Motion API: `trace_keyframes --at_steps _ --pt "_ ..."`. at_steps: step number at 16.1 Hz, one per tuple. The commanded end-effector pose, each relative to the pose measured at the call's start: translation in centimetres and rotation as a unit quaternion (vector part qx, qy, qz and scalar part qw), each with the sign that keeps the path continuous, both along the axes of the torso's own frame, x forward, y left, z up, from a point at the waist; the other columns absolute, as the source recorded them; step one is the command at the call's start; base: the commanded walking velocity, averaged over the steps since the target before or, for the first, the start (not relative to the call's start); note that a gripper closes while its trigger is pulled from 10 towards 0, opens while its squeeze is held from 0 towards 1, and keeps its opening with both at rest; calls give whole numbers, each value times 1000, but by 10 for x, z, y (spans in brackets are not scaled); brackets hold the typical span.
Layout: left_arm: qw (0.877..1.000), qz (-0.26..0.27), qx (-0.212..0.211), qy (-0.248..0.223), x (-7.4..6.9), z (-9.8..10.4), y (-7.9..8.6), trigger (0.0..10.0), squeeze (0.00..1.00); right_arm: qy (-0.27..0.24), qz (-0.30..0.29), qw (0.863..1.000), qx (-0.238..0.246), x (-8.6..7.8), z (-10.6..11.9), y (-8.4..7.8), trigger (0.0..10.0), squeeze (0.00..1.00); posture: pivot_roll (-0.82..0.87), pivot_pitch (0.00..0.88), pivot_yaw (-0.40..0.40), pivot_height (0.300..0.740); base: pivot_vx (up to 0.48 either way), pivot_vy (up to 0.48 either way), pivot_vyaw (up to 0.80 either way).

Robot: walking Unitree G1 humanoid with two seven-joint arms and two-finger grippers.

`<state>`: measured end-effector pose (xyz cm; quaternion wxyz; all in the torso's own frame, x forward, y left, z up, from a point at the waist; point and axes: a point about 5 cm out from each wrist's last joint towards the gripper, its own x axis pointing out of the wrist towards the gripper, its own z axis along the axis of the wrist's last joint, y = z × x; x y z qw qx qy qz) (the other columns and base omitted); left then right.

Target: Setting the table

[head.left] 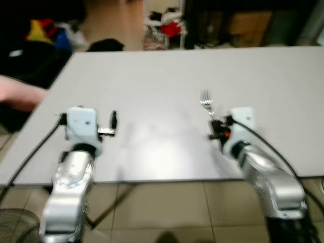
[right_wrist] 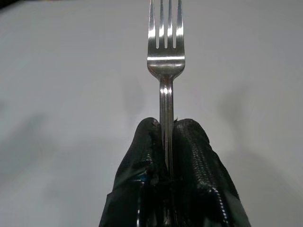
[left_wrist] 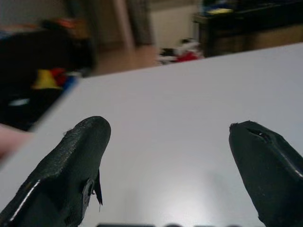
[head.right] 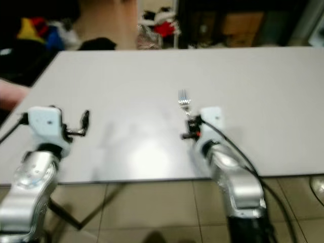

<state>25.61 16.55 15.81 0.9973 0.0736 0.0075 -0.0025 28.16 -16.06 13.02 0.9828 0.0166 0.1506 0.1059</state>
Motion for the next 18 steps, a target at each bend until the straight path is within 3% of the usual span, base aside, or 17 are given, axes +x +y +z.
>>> trace_keyframes --at_steps 1,7,8,11,16,18 --pt "1000 2 7 1 -1 0 3 10000 0 -11 2 1000 3 0 6 3 10000 0 -145 16 56 740 266 0 0" --pt "1000 6 7 3 -2 -1 3 10000 0 -5 11 1000 -2 6 8 10 10000 0 -135 25 41 740 223 0 0" --pt "1000 4 8 3 -2 -1 3 10000 0 16 0 1000 -14 8 6 10 10000 0 -136 28 40 740 0 0 0" --pt "999 -35 22 2 -2 2 -4 10000 0 51 -3 998 -42 15 1 10 10000 0 -138 36 44 740 0 0 0" --pt "993 -111 20 22 -1 -2 -20 10000 0 136 -58 984 -101 30 -11 -2 10000 0 -147 55 56 740 0 0 0" --pt "983 -181 20 37 -1 -3 -33 10000 0 146 -71 982 -93 38 -8 -7 10000 0 -151 66 55 740 0 0 0"
